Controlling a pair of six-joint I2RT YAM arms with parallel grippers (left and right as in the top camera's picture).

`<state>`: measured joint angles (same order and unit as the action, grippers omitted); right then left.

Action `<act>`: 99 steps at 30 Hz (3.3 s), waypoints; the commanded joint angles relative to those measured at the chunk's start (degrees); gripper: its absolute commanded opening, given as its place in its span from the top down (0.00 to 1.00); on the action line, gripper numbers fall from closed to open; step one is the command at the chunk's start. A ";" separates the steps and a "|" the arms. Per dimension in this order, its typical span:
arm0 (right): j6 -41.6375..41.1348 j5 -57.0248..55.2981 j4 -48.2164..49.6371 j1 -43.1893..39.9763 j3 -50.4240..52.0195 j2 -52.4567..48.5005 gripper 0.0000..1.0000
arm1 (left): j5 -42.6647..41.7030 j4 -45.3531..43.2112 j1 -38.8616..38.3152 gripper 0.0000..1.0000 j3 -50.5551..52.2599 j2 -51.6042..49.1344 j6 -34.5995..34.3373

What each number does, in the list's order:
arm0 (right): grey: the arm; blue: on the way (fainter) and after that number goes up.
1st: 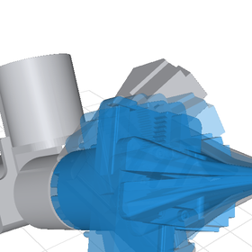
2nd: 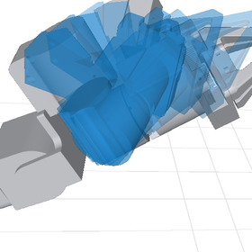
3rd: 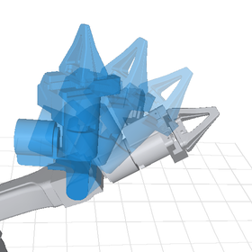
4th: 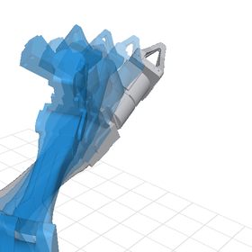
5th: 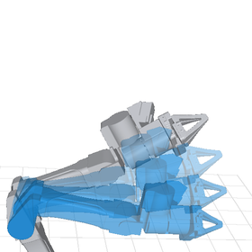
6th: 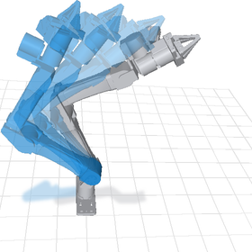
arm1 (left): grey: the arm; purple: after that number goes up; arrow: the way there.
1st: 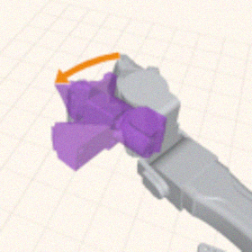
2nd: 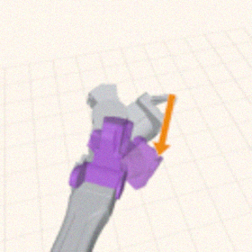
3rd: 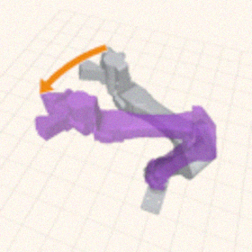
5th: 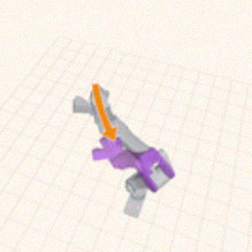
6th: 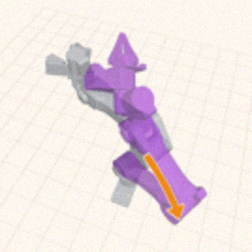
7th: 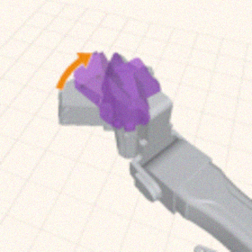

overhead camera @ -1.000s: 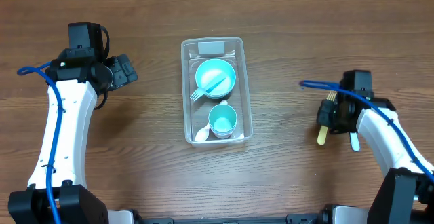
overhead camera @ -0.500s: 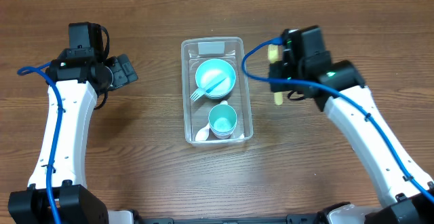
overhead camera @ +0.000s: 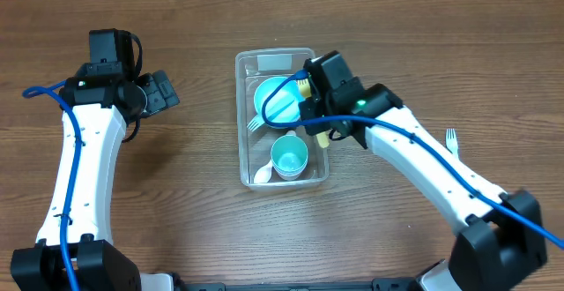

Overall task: Pack container
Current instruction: 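Carry the yellow fork into the container's right side, release, then move the right gripper back to the light-blue fork and grasp it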

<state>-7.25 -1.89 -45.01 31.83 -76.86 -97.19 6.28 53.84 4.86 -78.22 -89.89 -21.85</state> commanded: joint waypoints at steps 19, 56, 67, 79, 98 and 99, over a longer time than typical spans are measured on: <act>-7.74 -12.20 -22.60 -26.56 -6.08 17.51 0.00 | 0.28 -0.11 0.04 0.00 -1.03 1.40 1.29; 12.81 -4.17 6.40 -49.59 26.75 -1.88 0.02 | 0.28 -0.11 0.04 0.00 -1.03 1.40 1.29; 6.36 4.70 -4.92 -48.94 16.52 -1.84 0.35 | 0.28 -0.11 0.04 0.00 -1.03 1.40 1.29; 10.88 1.86 -1.81 -48.94 17.92 -1.86 0.38 | 0.28 -0.11 0.04 0.00 -1.03 1.40 1.29; 13.00 2.01 7.02 -48.94 26.14 -1.97 0.66 | 0.28 -0.11 0.04 0.00 -1.03 1.40 1.29; 13.00 2.01 6.75 -48.94 26.14 -1.97 0.66 | 0.28 -0.11 0.04 0.00 -1.03 1.40 1.29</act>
<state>6.26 -0.21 -38.17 -17.47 -52.73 -98.50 6.28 53.84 4.86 -78.22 -89.89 -21.85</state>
